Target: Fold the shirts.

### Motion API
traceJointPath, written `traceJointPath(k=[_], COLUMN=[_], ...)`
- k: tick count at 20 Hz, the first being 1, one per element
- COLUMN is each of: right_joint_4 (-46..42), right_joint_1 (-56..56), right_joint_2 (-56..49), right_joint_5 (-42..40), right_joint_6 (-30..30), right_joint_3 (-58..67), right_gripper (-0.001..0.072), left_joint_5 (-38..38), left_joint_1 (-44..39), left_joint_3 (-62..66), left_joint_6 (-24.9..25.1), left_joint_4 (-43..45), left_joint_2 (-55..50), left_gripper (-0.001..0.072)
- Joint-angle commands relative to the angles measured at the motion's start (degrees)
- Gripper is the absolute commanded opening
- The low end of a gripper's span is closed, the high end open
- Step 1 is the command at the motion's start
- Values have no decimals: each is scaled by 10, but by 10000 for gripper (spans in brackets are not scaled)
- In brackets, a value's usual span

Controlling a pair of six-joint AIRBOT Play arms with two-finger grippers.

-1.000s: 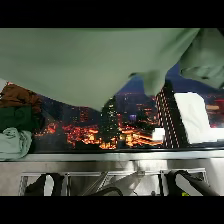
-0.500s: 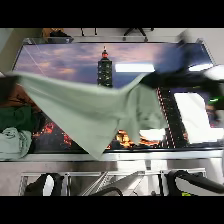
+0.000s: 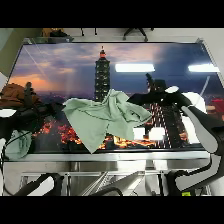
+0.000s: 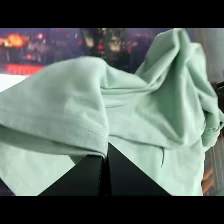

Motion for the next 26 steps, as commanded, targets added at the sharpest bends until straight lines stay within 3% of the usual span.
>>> traceJointPath(k=[1, 3, 5, 8, 10, 14, 17, 18, 19, 20, 21, 22, 26], right_joint_4=[-43, -113, -134, -133, -133, -105, -38, -7, 32, 62, 69, 69, 69], right_joint_1=[-59, -68, -52, -5, 23, 72, 94, 96, 96, 96, 96, 93, 23], right_joint_2=[41, 89, 138, 184, 177, 122, 80, 76, 76, 81, 90, 105, 192], right_joint_5=[98, 135, 135, 70, 0, -91, -108, -104, -89, -68, -46, -17, 67], right_joint_6=[45, 94, 106, 99, 99, 64, 20, -3, -37, -58, -59, -55, -2], right_joint_3=[5, -16, -80, -205, -259, -269, -269, -269, -265, -255, -236, -207, 36], right_gripper=[308, 309, 445, 447, 598, 597, 590, 471, 226, 109, 105, 23, 24], left_joint_5=[-63, -94, -100, -102, -104, -107, -108, -108, -111, -115, -117, -119, -156], left_joint_1=[-4, -8, -11, -11, -11, -11, -11, -11, -11, -11, -11, -10, 7], left_joint_3=[52, 80, 89, 89, 89, 89, 89, 89, 89, 89, 89, 92, 231], left_joint_6=[17, 15, 15, 10, 10, 10, 11, 10, 10, 10, 10, 10, -60], left_joint_4=[0, 0, 0, 0, 0, 0, 1, 0, 0, -1, -2, -7, -24], left_joint_2=[-97, -118, -116, -113, -113, -113, -113, -113, -113, -112, -106, -92, 17], left_gripper=[12, 12, 12, 12, 12, 12, 12, 12, 12, 12, 12, 11, 11])
